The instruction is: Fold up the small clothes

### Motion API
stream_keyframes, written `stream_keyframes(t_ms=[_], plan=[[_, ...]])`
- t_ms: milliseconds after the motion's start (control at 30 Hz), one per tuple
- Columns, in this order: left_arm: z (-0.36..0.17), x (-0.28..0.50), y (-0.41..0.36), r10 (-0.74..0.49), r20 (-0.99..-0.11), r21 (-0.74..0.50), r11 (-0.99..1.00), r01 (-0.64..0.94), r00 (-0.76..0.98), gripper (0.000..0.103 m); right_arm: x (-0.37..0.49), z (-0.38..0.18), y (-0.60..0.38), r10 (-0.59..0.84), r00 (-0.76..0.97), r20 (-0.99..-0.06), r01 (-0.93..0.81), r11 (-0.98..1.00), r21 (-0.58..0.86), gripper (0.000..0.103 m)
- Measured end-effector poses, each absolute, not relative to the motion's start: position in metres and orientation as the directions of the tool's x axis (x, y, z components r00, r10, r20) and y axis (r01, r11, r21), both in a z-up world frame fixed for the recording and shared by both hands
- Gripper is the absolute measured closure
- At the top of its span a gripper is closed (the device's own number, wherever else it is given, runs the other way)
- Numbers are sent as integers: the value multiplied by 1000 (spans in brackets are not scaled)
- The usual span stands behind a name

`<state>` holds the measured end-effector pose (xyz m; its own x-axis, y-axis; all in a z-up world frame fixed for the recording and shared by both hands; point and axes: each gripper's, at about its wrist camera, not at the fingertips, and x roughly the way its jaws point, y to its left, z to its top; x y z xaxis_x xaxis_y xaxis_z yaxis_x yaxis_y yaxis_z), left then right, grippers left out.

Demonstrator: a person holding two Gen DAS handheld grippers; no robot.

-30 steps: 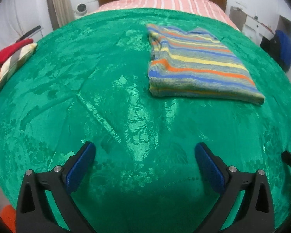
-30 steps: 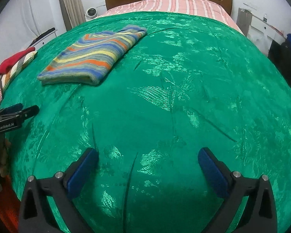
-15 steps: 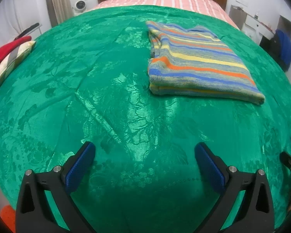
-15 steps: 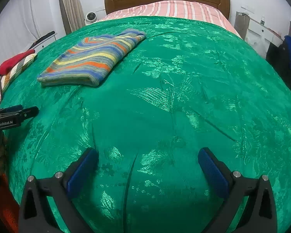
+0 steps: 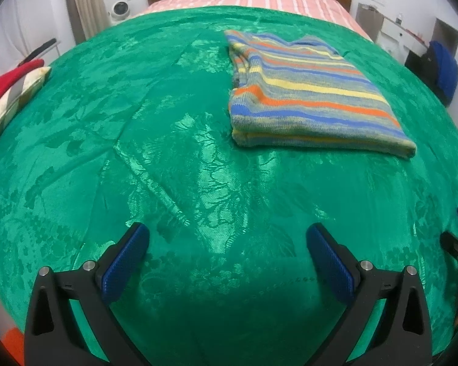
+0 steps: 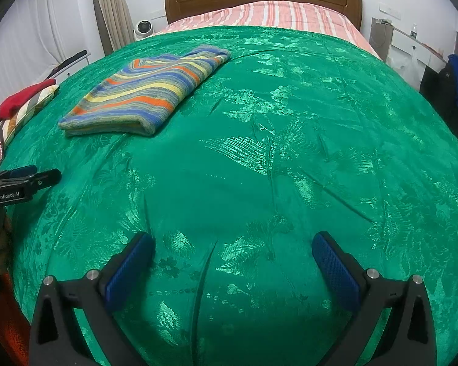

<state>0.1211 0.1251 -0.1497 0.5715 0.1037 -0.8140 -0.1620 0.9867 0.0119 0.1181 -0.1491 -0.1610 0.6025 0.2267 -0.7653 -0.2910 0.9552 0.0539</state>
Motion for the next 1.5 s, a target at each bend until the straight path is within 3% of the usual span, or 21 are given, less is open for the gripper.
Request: stream_keyframes(t_ms=[333,500,633,733,833,967,1067,1100,1133,1167,1200,1233,1267,1367,1500], plan=[[-151,122,123,109,-813,28,989,-149,573,0,119,-161,-148,228,604,-764,-293,955,53,0],[-118,128,143,21,-820,-24,997,-71,573,1,123,-153,-148,240,556,-795,-324,944,59,0],[-77,166,194,-119,-762,-210,975,-69,637,1,143,-118,-164,392,565,-726,-331,913,236,0],[-83,220,211,-275,-771,-361,932,-39,575,1,182,-93,-154,499,552,-667,-335,866,371,0],[-107,276,207,-325,-814,-389,920,-36,481,1,234,-84,-129,638,485,-598,-321,766,557,0],[-132,313,200,-314,-848,-377,924,-68,428,1,298,-101,-92,694,387,-607,-233,711,663,17],[-134,326,188,-258,-869,-316,946,-72,423,2,332,-120,-64,726,318,-610,-198,680,706,23],[-136,327,181,-233,-882,-283,957,-63,410,3,341,-129,-57,730,295,-617,-179,676,715,33],[-138,329,170,-196,-896,-228,973,-34,398,12,347,-136,-52,729,294,-618,-154,674,722,38],[-139,330,160,-169,-903,-185,983,-2,396,19,350,-139,-49,722,302,-622,-138,679,721,50],[-139,329,152,-157,-903,-158,987,30,400,42,352,-140,-45,708,307,-635,-126,692,711,67],[-137,328,143,-197,-892,-184,980,72,407,82,351,-139,-36,671,309,-674,-141,733,665,71],[-136,327,139,-233,-886,-221,972,76,401,86,349,-136,-31,645,318,-695,-163,759,630,73],[-126,318,128,-170,-874,-159,985,63,455,88,327,-111,3,474,424,-771,-325,875,359,76],[-101,307,136,-198,-823,-195,979,63,532,89,296,-75,24,415,560,-717,-408,891,198,77]])
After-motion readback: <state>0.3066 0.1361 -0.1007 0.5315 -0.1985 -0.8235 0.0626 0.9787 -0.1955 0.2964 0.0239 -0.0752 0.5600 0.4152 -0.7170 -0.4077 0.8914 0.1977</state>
